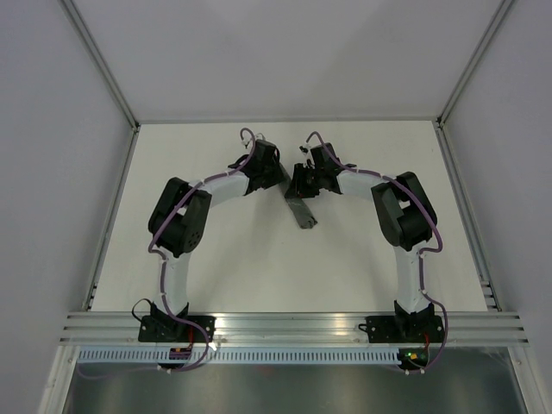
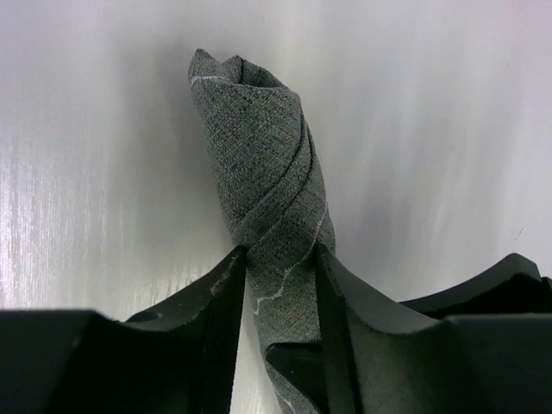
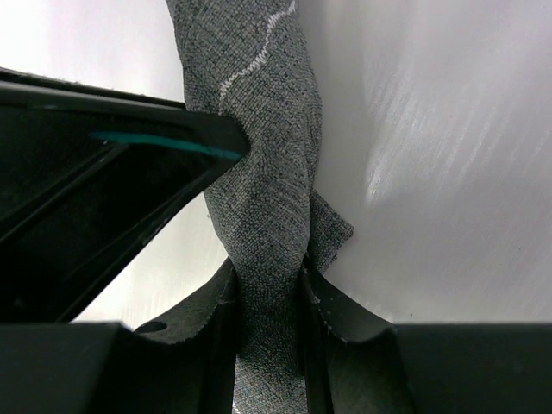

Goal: Fold the napkin, place the utensils inside, and roll it up
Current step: Roll the napkin at the center of the board.

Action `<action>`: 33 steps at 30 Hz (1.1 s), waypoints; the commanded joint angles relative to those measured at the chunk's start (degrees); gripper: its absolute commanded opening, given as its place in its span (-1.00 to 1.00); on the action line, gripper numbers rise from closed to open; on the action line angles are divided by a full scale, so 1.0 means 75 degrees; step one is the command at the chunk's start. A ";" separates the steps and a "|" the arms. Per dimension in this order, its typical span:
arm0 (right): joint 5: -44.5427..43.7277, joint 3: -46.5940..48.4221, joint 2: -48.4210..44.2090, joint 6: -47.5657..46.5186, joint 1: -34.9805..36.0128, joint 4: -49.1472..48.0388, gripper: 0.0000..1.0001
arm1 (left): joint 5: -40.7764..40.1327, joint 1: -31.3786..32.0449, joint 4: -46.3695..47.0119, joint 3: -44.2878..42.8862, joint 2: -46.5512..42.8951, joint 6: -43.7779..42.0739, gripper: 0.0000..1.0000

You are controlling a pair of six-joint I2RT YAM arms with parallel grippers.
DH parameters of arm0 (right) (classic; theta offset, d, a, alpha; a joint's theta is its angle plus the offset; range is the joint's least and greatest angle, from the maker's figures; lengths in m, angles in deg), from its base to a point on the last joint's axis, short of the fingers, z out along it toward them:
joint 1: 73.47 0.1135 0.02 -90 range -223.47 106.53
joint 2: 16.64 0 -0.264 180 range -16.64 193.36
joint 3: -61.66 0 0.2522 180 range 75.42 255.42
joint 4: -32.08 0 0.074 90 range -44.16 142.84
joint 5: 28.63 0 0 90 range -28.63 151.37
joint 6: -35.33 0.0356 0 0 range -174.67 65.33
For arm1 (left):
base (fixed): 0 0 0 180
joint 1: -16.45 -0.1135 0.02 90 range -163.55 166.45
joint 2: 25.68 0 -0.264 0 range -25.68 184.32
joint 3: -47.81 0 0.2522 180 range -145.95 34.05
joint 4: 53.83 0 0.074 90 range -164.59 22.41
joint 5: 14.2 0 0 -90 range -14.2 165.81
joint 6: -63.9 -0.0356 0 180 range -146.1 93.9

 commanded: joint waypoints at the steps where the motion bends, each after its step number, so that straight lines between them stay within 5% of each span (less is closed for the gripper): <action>1: -0.0824 -0.0481 0.0691 -0.0165 -0.0066 0.1143 -0.99 | -0.0254 0.0023 -0.0241 -0.0526 0.0319 0.0251 -0.24; 7: -0.0730 -0.0365 0.0504 -0.0352 -0.0066 0.1201 -0.99 | -0.0091 0.0023 -0.0581 -0.0890 0.0671 -0.0041 -0.58; 10: -0.0706 -0.0318 0.0363 -0.0457 -0.0054 0.1213 -0.83 | -0.0079 0.0023 -0.0710 -0.1136 0.0777 -0.0416 -0.65; 22: -0.0601 -0.0364 -0.0305 -0.1114 0.0040 0.1236 -0.11 | 0.0214 0.0046 -0.0933 -0.1664 0.1046 -0.1342 -0.75; 33: -0.0507 -0.0306 -0.0434 -0.1371 0.0157 0.1424 0.21 | 0.0179 0.0046 -0.1331 -0.1945 0.1175 -0.1706 -0.78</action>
